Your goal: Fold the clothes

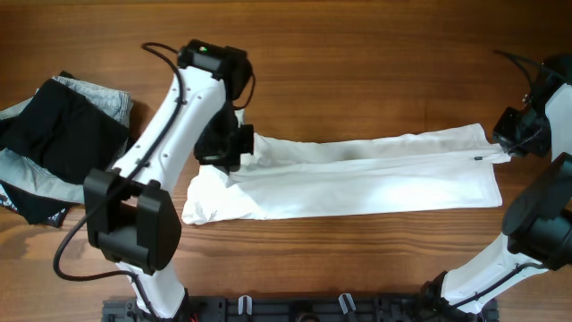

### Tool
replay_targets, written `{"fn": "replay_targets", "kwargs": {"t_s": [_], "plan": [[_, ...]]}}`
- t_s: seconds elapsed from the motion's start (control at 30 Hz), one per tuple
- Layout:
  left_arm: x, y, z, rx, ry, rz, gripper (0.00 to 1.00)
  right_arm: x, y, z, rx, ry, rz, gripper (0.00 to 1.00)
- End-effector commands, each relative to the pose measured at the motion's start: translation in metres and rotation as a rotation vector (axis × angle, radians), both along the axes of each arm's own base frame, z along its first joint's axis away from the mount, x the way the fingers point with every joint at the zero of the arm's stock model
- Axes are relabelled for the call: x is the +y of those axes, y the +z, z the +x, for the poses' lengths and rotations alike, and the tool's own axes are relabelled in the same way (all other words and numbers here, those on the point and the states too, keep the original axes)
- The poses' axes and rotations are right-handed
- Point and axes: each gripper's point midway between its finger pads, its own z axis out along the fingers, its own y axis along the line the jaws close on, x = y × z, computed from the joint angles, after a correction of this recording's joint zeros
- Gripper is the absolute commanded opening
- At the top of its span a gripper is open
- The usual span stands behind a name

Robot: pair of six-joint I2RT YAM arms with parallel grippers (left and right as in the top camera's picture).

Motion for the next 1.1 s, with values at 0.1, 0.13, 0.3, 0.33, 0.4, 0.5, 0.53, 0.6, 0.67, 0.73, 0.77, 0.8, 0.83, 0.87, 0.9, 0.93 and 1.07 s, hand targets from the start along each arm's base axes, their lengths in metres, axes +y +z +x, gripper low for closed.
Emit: {"fn": "replay_targets", "kwargs": {"t_s": [0.1,0.13,0.3,0.33,0.4,0.5,0.53,0.6,0.67,0.73,0.77,0.8,0.83,0.87,0.9,0.93,1.07], "plan": [[-0.013,0.005,-0.012,0.003,-0.042,-0.015,0.05,-0.007,0.009,0.0,-0.016,-0.021,-0.031,0.08],[-0.012,0.005,-0.012,0.003,-0.042,-0.014,0.06,-0.007,0.009,0.0,-0.016,-0.02,-0.031,0.12],[-0.003,0.003,-0.009,-0.018,-0.059,0.036,0.07,-0.007,0.009,-0.001,-0.011,-0.003,-0.029,0.15],[-0.002,0.003,-0.008,-0.02,-0.058,0.043,0.07,-0.007,0.009,-0.001,-0.011,-0.003,-0.03,0.15],[-0.002,0.003,-0.008,-0.02,-0.058,0.043,0.06,-0.007,0.009,-0.001,-0.009,-0.003,-0.029,0.15],[-0.002,0.003,-0.008,-0.021,-0.058,0.042,0.07,-0.007,0.009,-0.006,0.012,-0.004,-0.031,0.2],[-0.002,0.003,-0.008,-0.021,-0.058,0.042,0.07,-0.007,0.009,-0.006,0.013,-0.004,-0.03,0.21],[-0.003,0.003,-0.008,-0.022,-0.058,0.042,0.07,-0.006,0.009,-0.007,0.017,-0.004,-0.028,0.22],[-0.003,0.003,-0.008,-0.023,-0.058,0.042,0.07,-0.006,0.009,-0.008,0.02,-0.004,-0.027,0.24],[-0.004,0.002,-0.005,-0.033,-0.058,0.037,0.08,-0.006,0.009,-0.008,0.019,-0.005,-0.028,0.25],[-0.004,0.002,-0.005,-0.036,-0.058,0.036,0.08,-0.006,0.009,-0.008,0.018,-0.005,-0.027,0.25],[-0.004,0.002,-0.004,-0.037,-0.058,0.035,0.08,-0.006,0.009,-0.008,0.018,-0.006,-0.026,0.25],[-0.004,0.002,-0.004,-0.039,-0.057,0.035,0.08,-0.004,0.009,-0.006,0.012,-0.004,-0.015,0.25],[-0.005,0.001,-0.003,-0.041,-0.057,0.034,0.08,0.001,0.008,-0.003,-0.007,-0.001,0.014,0.24],[-0.005,0.001,-0.002,-0.046,-0.057,0.032,0.08,0.008,0.007,0.001,-0.027,0.001,0.056,0.23],[-0.006,0.001,-0.001,-0.052,-0.057,0.029,0.08,0.014,0.005,0.003,-0.042,0.002,0.09,0.22],[-0.009,-0.001,0.006,-0.08,-0.056,0.018,0.08,0.029,-0.009,-0.002,-0.033,0.006,0.155,0.21]]}}
